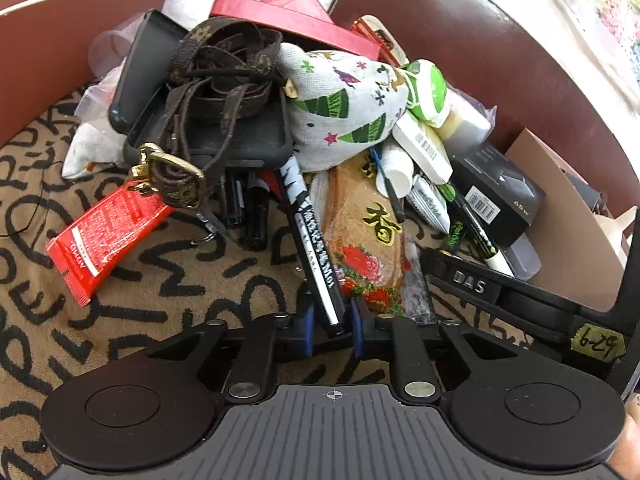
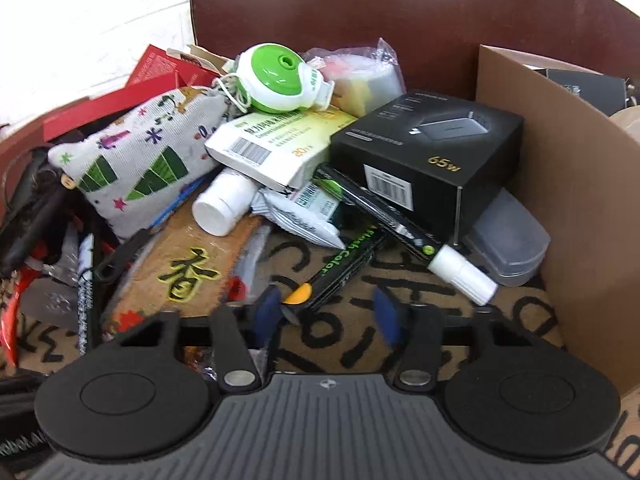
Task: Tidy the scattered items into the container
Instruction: 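Grasp the black marker with the left tool while the right tool grasps the blue-capped Flash Color marker, then lift both markers out of the pile with both tools, then carry both markers over the brown box with both tools, then lower the markers into the box and open both tools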
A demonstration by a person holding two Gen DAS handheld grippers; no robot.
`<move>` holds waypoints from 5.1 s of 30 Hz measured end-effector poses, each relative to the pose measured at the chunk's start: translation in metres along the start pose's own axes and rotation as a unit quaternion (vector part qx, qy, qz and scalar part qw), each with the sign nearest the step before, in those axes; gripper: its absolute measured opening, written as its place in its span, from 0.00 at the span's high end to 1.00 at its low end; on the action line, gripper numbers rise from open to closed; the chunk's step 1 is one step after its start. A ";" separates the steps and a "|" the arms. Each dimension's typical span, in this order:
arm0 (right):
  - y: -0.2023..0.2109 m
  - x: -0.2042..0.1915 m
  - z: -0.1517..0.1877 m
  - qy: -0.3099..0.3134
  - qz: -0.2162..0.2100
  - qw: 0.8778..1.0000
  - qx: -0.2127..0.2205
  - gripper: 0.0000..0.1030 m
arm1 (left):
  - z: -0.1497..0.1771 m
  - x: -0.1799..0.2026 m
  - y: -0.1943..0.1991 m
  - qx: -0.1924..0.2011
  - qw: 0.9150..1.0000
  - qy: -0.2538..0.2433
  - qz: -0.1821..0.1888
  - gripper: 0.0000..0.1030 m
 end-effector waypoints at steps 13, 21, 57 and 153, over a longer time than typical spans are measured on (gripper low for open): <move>0.068 0.002 0.046 0.001 -0.019 0.999 -0.033 0.83 | 0.042 0.002 0.050 -0.024 0.998 -0.059 0.015 0.87; 0.132 -0.023 0.097 0.030 -0.035 0.997 -0.060 0.83 | 0.093 0.001 0.088 -0.043 0.994 -0.097 0.030 0.87; 0.162 -0.045 0.119 0.066 -0.010 0.997 -0.042 0.46 | 0.113 0.014 0.103 -0.012 0.989 -0.150 -0.005 0.62; 0.208 0.283 -0.077 -0.089 0.129 0.983 0.096 0.03 | -0.058 0.397 0.067 0.073 0.961 -0.197 0.181 0.00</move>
Point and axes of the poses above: each gripper's, at about its wrist camera, not at the fingertips, and y roughly against the way its jaws point, x to its right, z to its underside, the point moved 9 cm from there along -y, roughly the way its jaws point, and after that the axes turned 15 degrees about -z, right-handed, at the moved point
